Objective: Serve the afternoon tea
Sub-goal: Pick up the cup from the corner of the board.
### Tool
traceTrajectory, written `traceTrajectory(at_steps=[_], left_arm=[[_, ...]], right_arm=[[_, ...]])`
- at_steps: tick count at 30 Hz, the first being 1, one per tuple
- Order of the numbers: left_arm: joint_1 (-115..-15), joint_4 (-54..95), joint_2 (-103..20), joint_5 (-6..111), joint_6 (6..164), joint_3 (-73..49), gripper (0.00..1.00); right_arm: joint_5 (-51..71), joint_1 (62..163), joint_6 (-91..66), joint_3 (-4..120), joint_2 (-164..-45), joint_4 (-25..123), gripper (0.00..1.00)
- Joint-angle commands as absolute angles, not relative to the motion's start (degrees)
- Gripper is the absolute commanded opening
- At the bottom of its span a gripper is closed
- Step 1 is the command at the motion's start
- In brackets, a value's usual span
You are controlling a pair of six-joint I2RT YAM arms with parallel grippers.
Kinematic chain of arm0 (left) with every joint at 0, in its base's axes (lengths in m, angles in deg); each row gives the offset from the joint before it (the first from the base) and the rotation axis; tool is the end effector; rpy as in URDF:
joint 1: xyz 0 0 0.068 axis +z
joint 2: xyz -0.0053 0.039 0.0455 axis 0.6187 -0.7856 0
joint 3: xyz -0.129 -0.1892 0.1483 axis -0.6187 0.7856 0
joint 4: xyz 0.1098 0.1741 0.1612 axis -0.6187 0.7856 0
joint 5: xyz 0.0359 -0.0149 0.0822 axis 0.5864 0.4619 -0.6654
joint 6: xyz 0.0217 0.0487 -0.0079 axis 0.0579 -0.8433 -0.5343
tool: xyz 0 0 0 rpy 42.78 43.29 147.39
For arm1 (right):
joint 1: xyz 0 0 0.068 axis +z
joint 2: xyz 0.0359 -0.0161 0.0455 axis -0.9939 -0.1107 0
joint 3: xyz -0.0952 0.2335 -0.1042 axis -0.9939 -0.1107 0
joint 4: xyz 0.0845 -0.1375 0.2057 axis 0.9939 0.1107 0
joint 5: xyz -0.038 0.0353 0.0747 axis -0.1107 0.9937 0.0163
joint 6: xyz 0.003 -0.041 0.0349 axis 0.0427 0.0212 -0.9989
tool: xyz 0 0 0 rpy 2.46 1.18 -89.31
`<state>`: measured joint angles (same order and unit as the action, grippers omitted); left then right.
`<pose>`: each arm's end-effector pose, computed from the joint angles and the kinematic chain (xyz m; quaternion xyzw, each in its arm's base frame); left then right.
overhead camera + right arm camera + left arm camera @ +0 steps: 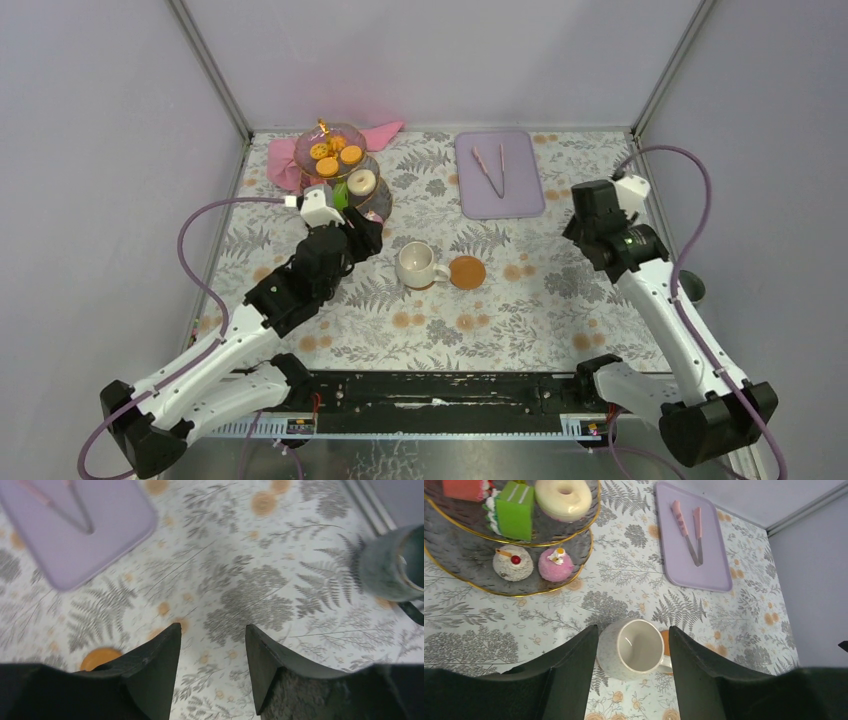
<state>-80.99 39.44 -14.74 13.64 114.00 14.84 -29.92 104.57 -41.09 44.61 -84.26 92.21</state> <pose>0.1537 -0.1175 0.3199 -0.1319 0.7968 -0.1998 0.5548 0.2049 0.0579 0.3390 0.2221 0.8586 -0.0445 0.4599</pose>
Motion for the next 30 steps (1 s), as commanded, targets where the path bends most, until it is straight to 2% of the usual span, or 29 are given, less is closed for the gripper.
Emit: traceTrajectory(at_steps=[1, 6, 10, 14, 30], left_arm=[[-81.87, 33.21, -15.71, 16.1, 113.81, 14.87, 0.61], [-81.97, 31.72, -18.0, 18.26, 112.89, 14.64, 0.61], [-81.95, 31.52, -18.39, 18.77, 111.76, 13.86, 0.61], [-81.92, 31.3, -18.69, 19.03, 110.5, 13.54, 0.61], [-81.85, 31.54, -18.72, 21.0, 110.0, 14.01, 0.61]], right_arm=[[-30.02, 93.95, -40.93, 42.55, -83.13, 90.47, 0.57], [-22.59, 77.63, -38.19, 41.42, -86.68, 85.68, 0.57], [-21.25, 69.89, -37.14, 41.83, -89.65, 83.48, 0.57], [-24.17, 66.79, -37.67, 42.68, -92.57, 82.98, 0.57], [-21.72, 56.21, -46.83, 44.04, -101.83, 80.15, 0.56]])
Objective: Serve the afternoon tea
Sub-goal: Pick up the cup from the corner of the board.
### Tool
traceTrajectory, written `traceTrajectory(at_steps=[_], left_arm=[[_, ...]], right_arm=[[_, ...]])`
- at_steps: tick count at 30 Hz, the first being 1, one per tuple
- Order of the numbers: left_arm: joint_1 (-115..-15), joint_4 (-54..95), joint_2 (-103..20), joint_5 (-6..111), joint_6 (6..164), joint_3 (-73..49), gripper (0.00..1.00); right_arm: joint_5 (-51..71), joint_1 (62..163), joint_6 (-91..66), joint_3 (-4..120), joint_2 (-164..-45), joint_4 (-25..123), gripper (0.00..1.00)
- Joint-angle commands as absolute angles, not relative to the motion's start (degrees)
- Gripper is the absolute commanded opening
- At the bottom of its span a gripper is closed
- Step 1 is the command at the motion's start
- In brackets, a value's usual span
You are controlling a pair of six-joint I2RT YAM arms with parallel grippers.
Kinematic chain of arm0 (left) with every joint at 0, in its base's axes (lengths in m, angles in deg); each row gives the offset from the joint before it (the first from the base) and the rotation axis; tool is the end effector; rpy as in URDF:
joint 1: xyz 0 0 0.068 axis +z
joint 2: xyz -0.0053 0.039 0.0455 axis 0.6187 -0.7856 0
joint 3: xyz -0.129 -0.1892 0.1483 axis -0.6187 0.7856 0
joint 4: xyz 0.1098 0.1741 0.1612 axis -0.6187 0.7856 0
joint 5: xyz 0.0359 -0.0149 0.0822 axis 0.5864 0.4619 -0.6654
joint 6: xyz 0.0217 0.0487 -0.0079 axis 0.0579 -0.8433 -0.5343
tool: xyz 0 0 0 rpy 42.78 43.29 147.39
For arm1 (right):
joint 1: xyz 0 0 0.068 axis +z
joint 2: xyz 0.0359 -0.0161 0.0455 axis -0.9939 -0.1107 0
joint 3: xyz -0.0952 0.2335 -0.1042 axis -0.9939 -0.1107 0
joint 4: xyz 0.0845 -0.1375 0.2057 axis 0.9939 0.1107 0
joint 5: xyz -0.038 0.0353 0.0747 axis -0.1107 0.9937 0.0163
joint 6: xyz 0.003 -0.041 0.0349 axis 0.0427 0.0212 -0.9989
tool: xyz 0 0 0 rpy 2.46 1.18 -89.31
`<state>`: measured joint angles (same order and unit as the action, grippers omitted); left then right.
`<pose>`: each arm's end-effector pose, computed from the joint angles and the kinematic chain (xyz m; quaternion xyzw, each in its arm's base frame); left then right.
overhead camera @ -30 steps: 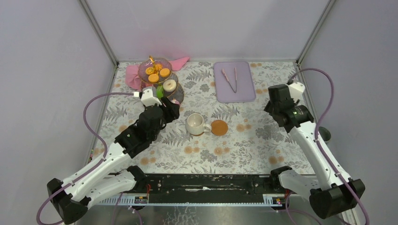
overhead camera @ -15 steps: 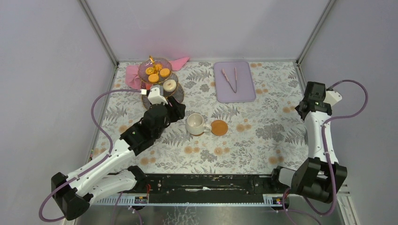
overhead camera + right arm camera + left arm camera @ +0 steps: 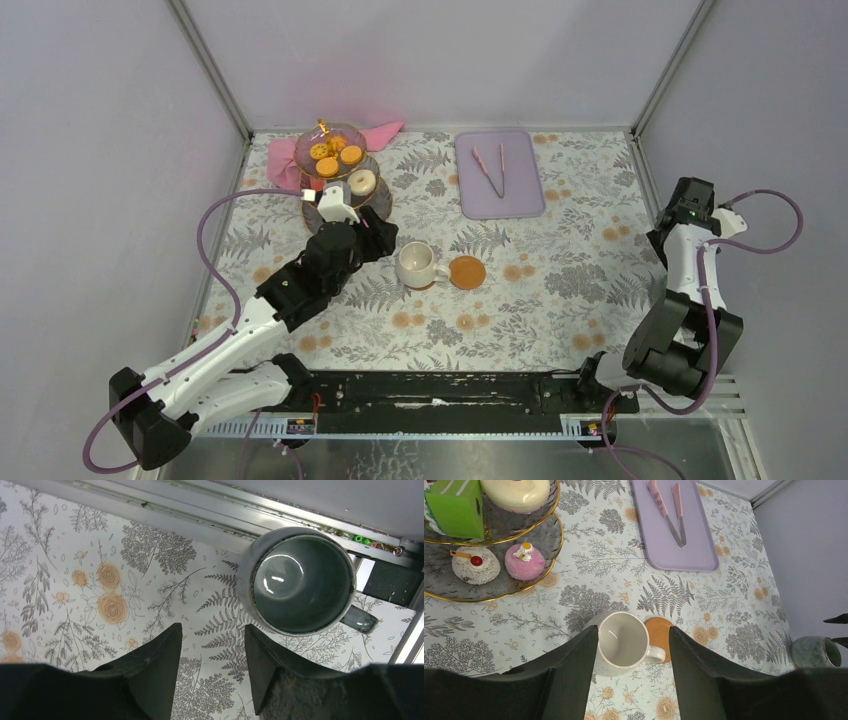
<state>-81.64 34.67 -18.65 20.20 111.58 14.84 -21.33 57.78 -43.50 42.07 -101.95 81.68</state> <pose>0.1635 -0.1347 0.3151 -0.0799 0.8055 -0.2356 0.5379 0.2496 -0.1370 0.2648 0.5454 0.7518 -0.1622 0.3333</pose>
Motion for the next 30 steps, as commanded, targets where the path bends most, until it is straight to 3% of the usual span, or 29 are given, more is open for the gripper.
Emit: traceTrajectory(at_steps=[1, 30], left_arm=[[-81.89, 31.54, -18.74, 21.0, 109.9, 13.92, 0.61], [-81.84, 30.23, -18.18, 22.5, 110.88, 15.23, 0.61]], right_arm=[[-21.99, 55.72, -47.03, 43.9, -101.94, 80.27, 0.56], [-25.71, 53.15, -47.34, 37.69, -106.77, 79.16, 0.57]])
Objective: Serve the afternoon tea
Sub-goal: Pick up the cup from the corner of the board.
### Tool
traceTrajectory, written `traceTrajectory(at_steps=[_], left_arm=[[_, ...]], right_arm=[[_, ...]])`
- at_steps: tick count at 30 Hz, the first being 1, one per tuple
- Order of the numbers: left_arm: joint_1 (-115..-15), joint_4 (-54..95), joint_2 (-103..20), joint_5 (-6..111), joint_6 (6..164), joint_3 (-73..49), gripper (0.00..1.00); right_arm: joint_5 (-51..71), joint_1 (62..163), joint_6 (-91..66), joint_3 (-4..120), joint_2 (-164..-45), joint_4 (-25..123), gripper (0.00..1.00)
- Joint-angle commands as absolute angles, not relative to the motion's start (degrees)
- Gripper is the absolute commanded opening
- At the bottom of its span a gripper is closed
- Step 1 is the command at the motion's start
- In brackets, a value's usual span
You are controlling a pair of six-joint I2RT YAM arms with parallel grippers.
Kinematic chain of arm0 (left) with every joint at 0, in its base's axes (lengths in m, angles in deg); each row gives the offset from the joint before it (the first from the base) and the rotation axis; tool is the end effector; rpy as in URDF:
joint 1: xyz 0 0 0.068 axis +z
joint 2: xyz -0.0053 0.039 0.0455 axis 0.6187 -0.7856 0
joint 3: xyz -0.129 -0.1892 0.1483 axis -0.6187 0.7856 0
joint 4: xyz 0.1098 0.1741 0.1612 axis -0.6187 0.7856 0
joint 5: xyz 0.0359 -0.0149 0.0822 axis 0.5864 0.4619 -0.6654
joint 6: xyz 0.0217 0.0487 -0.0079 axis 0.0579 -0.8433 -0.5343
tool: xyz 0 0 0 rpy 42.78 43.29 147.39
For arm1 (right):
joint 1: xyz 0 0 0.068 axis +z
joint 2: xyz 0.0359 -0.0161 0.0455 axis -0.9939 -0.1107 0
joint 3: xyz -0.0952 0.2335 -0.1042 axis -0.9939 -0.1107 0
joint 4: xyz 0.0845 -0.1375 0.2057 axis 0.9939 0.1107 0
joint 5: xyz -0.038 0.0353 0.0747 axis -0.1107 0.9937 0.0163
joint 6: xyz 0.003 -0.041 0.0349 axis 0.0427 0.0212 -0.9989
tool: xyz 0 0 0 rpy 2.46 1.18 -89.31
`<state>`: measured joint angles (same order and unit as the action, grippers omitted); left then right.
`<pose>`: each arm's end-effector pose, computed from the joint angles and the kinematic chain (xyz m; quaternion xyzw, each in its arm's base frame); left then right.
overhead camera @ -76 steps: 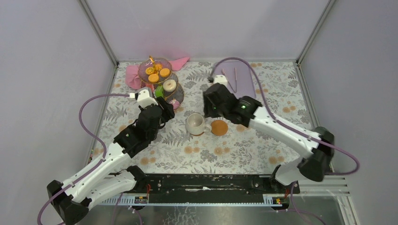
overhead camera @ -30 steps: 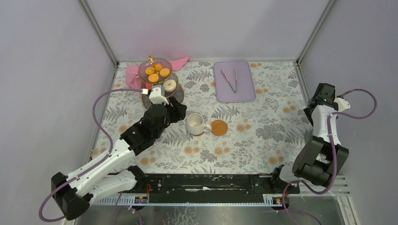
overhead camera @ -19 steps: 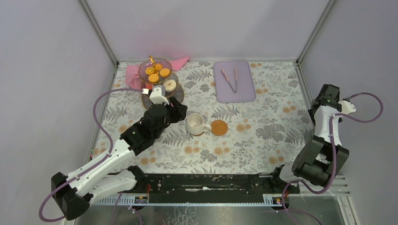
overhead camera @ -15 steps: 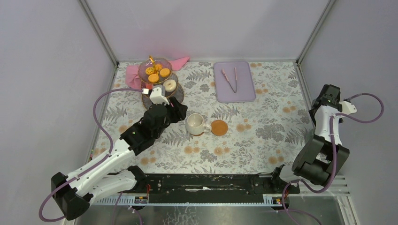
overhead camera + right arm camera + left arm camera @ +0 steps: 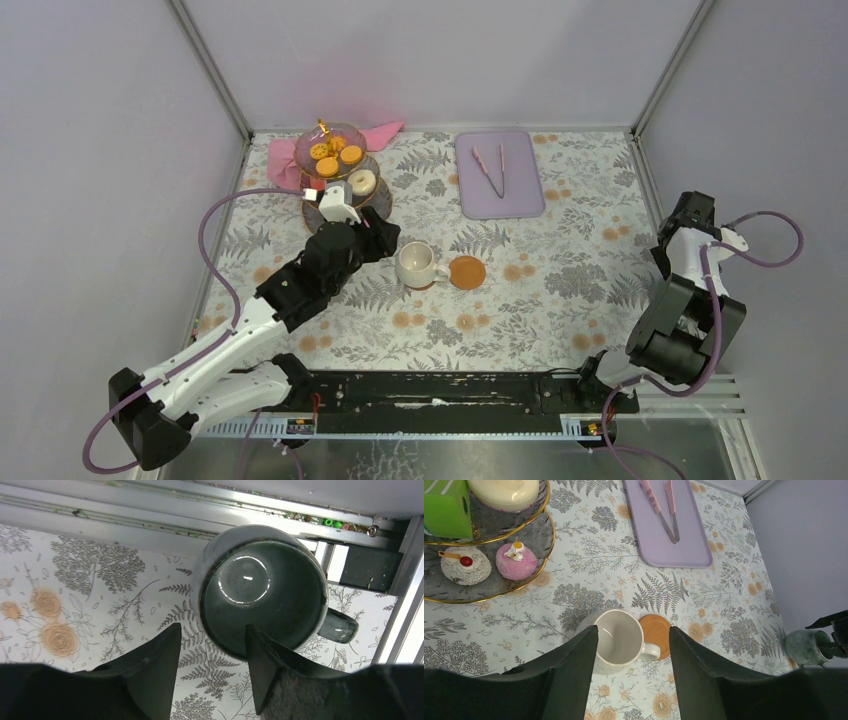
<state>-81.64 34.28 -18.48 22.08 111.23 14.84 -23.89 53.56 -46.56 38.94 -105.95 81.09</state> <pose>0.1628 -0.1355 0.3162 -0.0690 0.8052 -0.2481 0.5341 0.2407 -0.1577 0.2305 0.5943 0.7284 -0.1951 0.2795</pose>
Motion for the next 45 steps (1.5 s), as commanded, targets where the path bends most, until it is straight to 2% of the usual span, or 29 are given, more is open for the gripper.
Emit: traceTrajectory(at_steps=[1, 5, 7, 13, 15, 16, 23, 32, 37, 45], left_arm=[[-81.87, 30.22, -18.21, 22.5, 110.93, 15.3, 0.61], [-81.86, 30.3, -18.3, 22.32, 111.04, 15.54, 0.61], [-81.86, 30.31, -18.34, 22.15, 110.96, 15.49, 0.62], [-81.82, 30.4, -18.61, 22.02, 110.8, 15.31, 0.62], [-81.81, 30.55, -18.5, 21.88, 110.86, 15.07, 0.61], [-81.86, 30.64, -18.33, 21.88, 110.82, 14.85, 0.61], [-81.83, 33.26, -18.06, 20.71, 109.71, 12.35, 0.61], [-81.9, 35.63, -16.32, 18.28, 109.02, 11.02, 0.61], [-81.83, 36.97, -15.99, 17.0, 108.87, 10.48, 0.61], [-81.84, 39.43, -15.21, 15.47, 109.99, 11.16, 0.61]], right_arm=[[-25.57, 53.15, -47.17, 37.45, -107.24, 78.88, 0.57], [-25.15, 53.12, -46.66, 36.63, -109.16, 77.87, 0.54], [-24.9, 53.06, -46.54, 36.41, -109.61, 77.37, 0.49], [-21.87, 53.1, -45.31, 36.26, -109.74, 77.46, 0.16], [-21.4, 53.21, -43.99, 35.54, -109.11, 76.99, 0.02], [-21.02, 53.35, -43.46, 35.03, -108.46, 76.58, 0.0], [-22.12, 61.78, -39.85, 34.26, -103.87, 76.5, 0.0], [-17.88, 70.82, -40.1, 31.47, -96.71, 76.23, 0.0], [-17.32, 82.71, -42.82, 33.66, -96.25, 76.9, 0.0], [-18.33, 101.72, -46.27, 43.46, -103.54, 77.35, 0.0]])
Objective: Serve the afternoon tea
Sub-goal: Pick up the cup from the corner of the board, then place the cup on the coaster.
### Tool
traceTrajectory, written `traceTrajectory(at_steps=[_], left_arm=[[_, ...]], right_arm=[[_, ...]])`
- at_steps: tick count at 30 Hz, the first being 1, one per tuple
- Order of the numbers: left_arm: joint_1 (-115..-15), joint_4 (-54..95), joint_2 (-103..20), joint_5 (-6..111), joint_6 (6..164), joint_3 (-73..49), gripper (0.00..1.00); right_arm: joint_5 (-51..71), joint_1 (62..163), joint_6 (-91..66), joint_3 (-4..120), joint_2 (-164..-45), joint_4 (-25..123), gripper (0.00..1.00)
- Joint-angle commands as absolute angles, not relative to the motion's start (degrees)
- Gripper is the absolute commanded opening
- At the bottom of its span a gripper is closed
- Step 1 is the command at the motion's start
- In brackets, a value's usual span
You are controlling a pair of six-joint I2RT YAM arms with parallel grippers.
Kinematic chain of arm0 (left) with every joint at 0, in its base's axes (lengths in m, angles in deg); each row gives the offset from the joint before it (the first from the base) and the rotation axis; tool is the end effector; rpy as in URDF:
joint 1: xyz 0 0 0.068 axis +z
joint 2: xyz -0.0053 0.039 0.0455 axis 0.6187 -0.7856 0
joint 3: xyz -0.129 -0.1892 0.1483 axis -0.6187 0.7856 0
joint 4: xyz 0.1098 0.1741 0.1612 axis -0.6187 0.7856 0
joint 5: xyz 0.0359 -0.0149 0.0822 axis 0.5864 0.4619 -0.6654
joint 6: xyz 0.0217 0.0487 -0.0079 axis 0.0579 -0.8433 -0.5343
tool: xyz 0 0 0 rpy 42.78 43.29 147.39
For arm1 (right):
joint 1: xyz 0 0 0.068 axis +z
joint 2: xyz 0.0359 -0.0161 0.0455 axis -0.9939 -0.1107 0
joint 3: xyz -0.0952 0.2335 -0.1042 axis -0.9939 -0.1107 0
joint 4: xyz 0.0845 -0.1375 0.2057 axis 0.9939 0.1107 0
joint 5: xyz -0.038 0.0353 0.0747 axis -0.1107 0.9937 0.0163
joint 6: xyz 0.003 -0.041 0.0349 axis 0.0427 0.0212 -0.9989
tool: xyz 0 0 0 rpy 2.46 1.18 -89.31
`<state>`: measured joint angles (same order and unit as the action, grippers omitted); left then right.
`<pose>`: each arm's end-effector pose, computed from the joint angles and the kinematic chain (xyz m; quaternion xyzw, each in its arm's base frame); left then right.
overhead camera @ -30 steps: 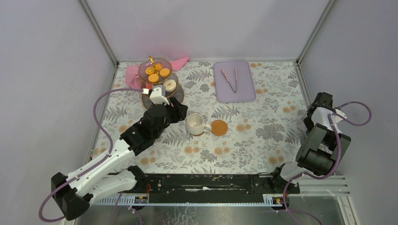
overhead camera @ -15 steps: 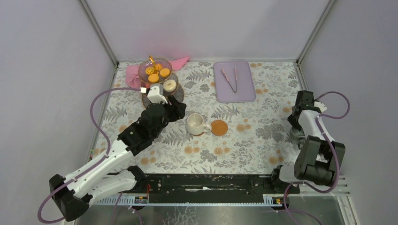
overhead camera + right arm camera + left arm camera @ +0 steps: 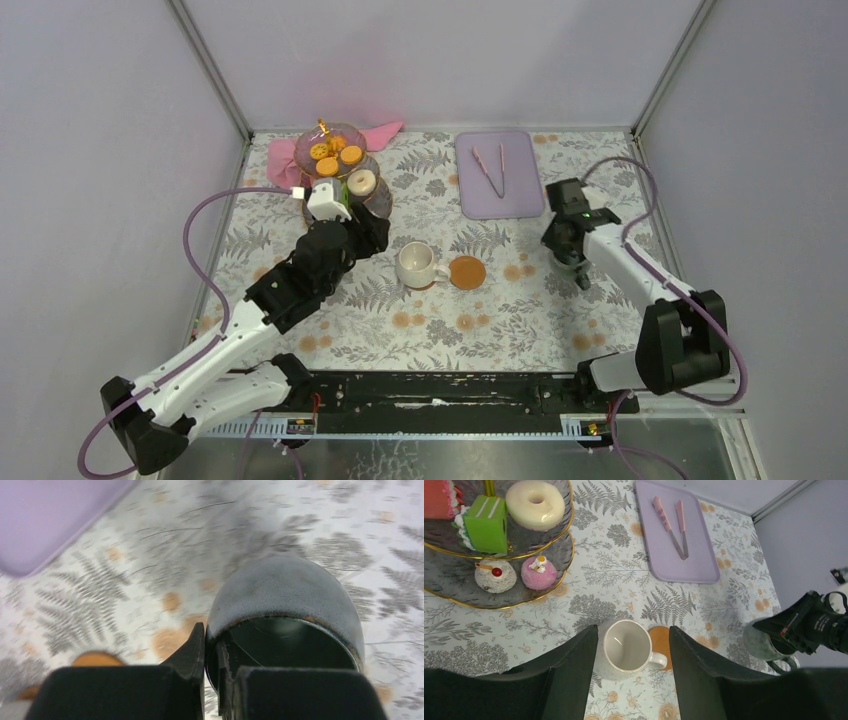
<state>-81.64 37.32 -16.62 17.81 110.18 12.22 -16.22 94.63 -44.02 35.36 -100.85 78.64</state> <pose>0.1573 -0.1270 0.3333 -0.0858 0.7937 -0.2252 0.5585 0.2699 0.0408 0.2355 0.2702 0.9028 -0.0179 0.3341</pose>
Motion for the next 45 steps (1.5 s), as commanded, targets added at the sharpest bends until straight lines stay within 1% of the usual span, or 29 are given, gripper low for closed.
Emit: traceTrajectory(at_steps=[1, 6, 7, 15, 20, 28, 38, 45], left_arm=[[-81.82, 39.78, -15.03, 15.31, 110.12, 11.19, 0.61], [-81.85, 41.92, -14.12, 13.77, 110.26, 10.22, 0.61], [-81.86, 43.3, -13.47, 12.84, 110.16, 9.71, 0.61], [-81.89, 44.95, -12.25, 11.82, 110.1, 9.16, 0.61], [-81.82, 45.43, -12.68, 11.67, 109.78, 8.64, 0.61], [-81.82, 45.43, -13.43, 11.62, 109.98, 8.29, 0.61], [-81.84, 45.43, -13.5, 11.8, 110.25, 7.84, 0.6], [-81.91, 45.34, -13.95, 11.99, 110.53, 7.75, 0.6]], right_arm=[[-18.92, 103.87, -46.6, 45.1, -104.98, 77.41, 0.0], [-19.63, 112.79, -48.81, 52.75, -112.17, 77.44, 0.0], [-19.35, 116.3, -50.0, 57.17, -116.51, 76.98, 0.0], [-17.54, 122.32, -52.6, 63.17, -124.15, 73.97, 0.0], [-16.37, 123.37, -54.37, 63.78, -125.53, 73.11, 0.0], [-13.3, 123.71, -58.1, 59.97, -123.79, 70.05, 0.0], [-11.89, 124.51, -59.87, 57.81, -123.16, 71.27, 0.0], [-11.01, 125.11, -60.77, 59.17, -123.42, 73.21, 0.0]])
